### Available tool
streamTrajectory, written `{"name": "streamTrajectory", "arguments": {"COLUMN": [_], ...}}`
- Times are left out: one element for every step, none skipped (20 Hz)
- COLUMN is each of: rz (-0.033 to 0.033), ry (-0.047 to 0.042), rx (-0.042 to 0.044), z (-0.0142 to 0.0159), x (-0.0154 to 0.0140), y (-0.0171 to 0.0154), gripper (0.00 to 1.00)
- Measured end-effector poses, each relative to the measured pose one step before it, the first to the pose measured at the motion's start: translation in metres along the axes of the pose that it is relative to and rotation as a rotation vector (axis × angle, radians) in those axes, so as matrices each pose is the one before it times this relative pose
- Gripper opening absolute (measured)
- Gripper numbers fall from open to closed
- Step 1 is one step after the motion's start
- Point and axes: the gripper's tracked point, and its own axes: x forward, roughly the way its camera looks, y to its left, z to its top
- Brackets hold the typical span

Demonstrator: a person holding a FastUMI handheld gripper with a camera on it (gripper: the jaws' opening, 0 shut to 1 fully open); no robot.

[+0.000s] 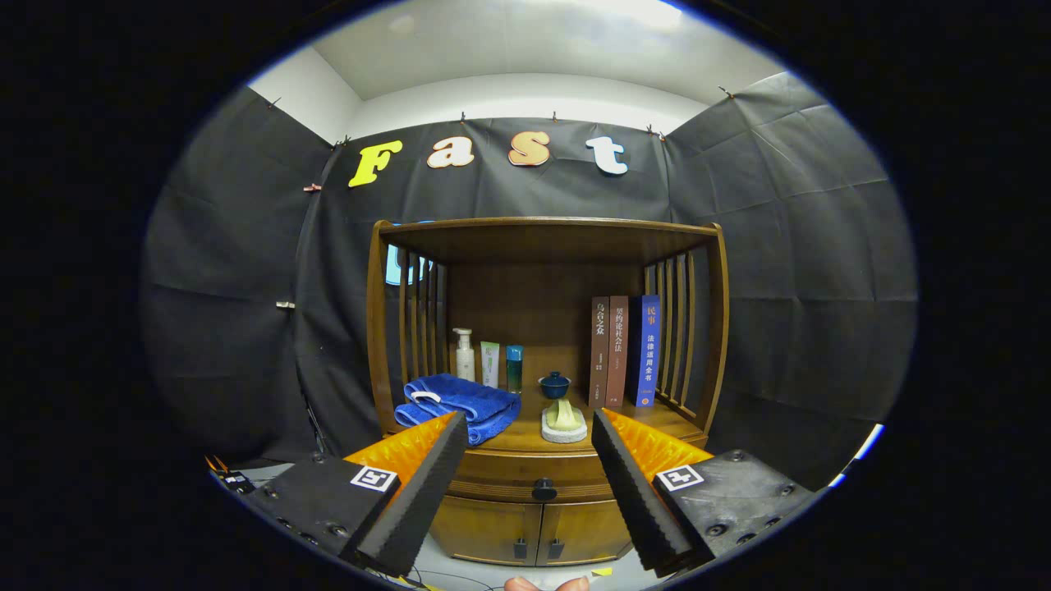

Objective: Pull open the drawer, take out the items inside it, and place them on the countertop above the cabinet.

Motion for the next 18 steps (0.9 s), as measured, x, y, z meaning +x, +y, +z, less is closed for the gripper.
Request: {"name": "streamTrajectory", "arguments": {"rz": [0.00101,0.00113,0.00061,0.00157,-0.00338,-0.00279,-0.00010,-0.00107,-0.00134,-0.00063,-0.00325,-0.00101,-0.00081,-0.00164,0.00102,-0.00036,0.00189,0.00204], "ry": [0.00381,0.00339,0.00200,0.00143,-0.00039,-0.00003,-0.00147,-0.00014,-0.00063,-0.00166,-0.00099,-0.00064,-0.00083,-0.00198,-0.00331,-0.00075,0.00032,0.00346], "rx": [-0.00159,-0.00168,0.00057,-0.00029,-0.00183,0.00050,0.00268,0.00251,0.00210,0.00049,-0.00167,-0.00122,-0.00035,0.00046,-0.00021,-0.00330,-0.00589,-0.00637], "z": [-0.00266,-0.00192,-0.00077,-0.00059,-0.00060,-0.00004,0.00084,-0.00002,0.00034,0.00032,-0.00028,-0.00029,0.00060,0.00044,0.00050,-0.00035,-0.00019,-0.00112], "x": [0.00012,0.00033,-0.00001,0.00048,0.00014,0.00055,-0.00074,-0.00056,-0.00043,-0.00064,-0.00009,0.00009,-0.00161,-0.00017,-0.00034,0.00062,-0.00018,-0.00001], "y": [0.00084,0.00007,-0.00015,0.00001,-0.00177,-0.00164,-0.00016,-0.00035,-0.00080,-0.00080,-0.00121,-0.00077,0.00020,-0.00002,-0.00019,0.00074,0.00060,0.00100], "gripper": [0.99,0.99,0.99,0.99,0.99,0.99,0.99,0.99,0.99,0.99,0.99,0.99,0.99,0.99,0.99,0.99,0.99,0.99]}}
